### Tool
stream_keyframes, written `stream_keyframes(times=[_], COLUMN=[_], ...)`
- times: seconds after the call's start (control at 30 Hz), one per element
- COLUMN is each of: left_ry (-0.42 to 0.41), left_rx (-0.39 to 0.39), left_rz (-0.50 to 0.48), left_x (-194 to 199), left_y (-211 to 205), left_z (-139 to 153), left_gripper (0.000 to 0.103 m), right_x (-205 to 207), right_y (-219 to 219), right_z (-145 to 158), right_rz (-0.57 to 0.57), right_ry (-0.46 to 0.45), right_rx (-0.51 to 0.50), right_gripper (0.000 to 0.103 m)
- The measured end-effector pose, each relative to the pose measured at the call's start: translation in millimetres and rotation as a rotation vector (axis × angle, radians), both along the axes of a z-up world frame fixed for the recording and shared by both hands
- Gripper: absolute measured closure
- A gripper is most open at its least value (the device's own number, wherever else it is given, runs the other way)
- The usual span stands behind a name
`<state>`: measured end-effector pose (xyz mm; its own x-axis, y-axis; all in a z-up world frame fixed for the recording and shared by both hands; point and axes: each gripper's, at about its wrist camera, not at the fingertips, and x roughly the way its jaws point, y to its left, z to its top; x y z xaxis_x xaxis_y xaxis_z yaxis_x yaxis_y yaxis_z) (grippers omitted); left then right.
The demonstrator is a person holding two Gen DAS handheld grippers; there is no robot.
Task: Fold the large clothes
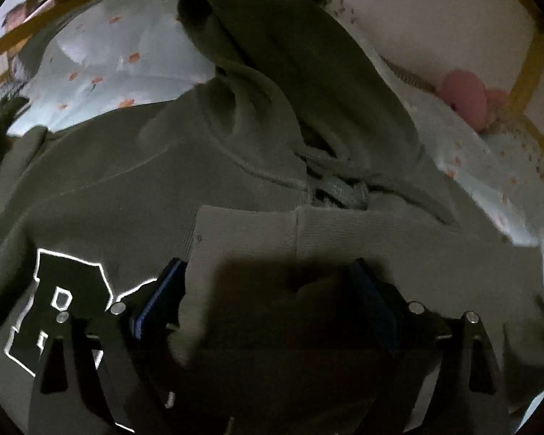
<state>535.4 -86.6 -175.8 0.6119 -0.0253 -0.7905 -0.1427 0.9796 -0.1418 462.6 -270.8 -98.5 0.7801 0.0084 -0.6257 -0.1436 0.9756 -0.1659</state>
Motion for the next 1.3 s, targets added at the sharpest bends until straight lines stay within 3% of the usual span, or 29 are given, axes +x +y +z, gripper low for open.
stream_keyframes(times=[0.07,0.1,0.13,0.17,0.23,0.33,0.4,0.5,0.53,0.63,0.7,0.87,0.97,1.07,1.13,1.2,1.3], left_ry=[0.000,0.001,0.001,0.000,0.001,0.005,0.000,-0.004,-0.004,0.001,0.012,0.044,0.025,-0.011,-0.042,-0.082,-0.070], left_rx=[-0.011,-0.010,-0.004,0.002,0.012,0.046,0.063,0.068,0.072,0.070,0.066,0.021,-0.002,-0.045,0.016,-0.012,-0.039], left_rz=[-0.013,-0.020,-0.026,-0.031,-0.036,-0.038,-0.037,-0.035,-0.035,-0.037,-0.049,-0.156,-0.153,-0.189,-0.127,-0.088,-0.034], left_x=[0,0,0,0,2,-1,-2,-3,-3,-2,0,0,-14,-32,-44,-55,-60], left_y=[5,7,9,9,8,3,0,0,-1,0,1,19,41,70,92,123,159], left_z=[0,0,-1,-1,-3,-5,-6,-6,-6,-6,-5,0,13,28,40,51,54], left_gripper=[0.013,0.013,0.013,0.013,0.013,0.012,0.012,0.012,0.012,0.012,0.012,0.012,0.012,0.010,0.010,0.010,0.010], right_x=[9,22,25,19,6,-15,-19,-26,-13,15,11,1,-5,-17,-27,-38,-54], right_y=[13,13,9,1,10,1,-2,-10,-5,-6,-2,1,-5,5,16,36,78], right_z=[-28,-55,-73,-72,-68,-61,-52,-22,-20,-66,-76,-71,-70,-64,-43,-30,-13], right_rz=[-0.015,-0.048,-0.076,-0.107,-0.060,0.009,0.028,0.000,-0.025,-0.053,-0.045,-0.042,-0.025,-0.018,0.027,0.069,0.152], right_ry=[0.112,0.266,0.350,0.330,0.374,0.430,0.403,0.231,0.223,0.429,0.372,0.416,0.384,0.324,0.254,0.167,0.069], right_rx=[-0.058,-0.042,0.020,0.087,0.010,0.014,0.052,0.125,0.118,0.092,0.038,0.025,0.019,-0.005,-0.003,-0.021,-0.024], right_gripper=[0.005,0.008,0.008,0.008,0.008,0.008,0.008,0.008,0.008,0.005,0.004,0.004,0.004,0.004,0.004,0.004,0.004])
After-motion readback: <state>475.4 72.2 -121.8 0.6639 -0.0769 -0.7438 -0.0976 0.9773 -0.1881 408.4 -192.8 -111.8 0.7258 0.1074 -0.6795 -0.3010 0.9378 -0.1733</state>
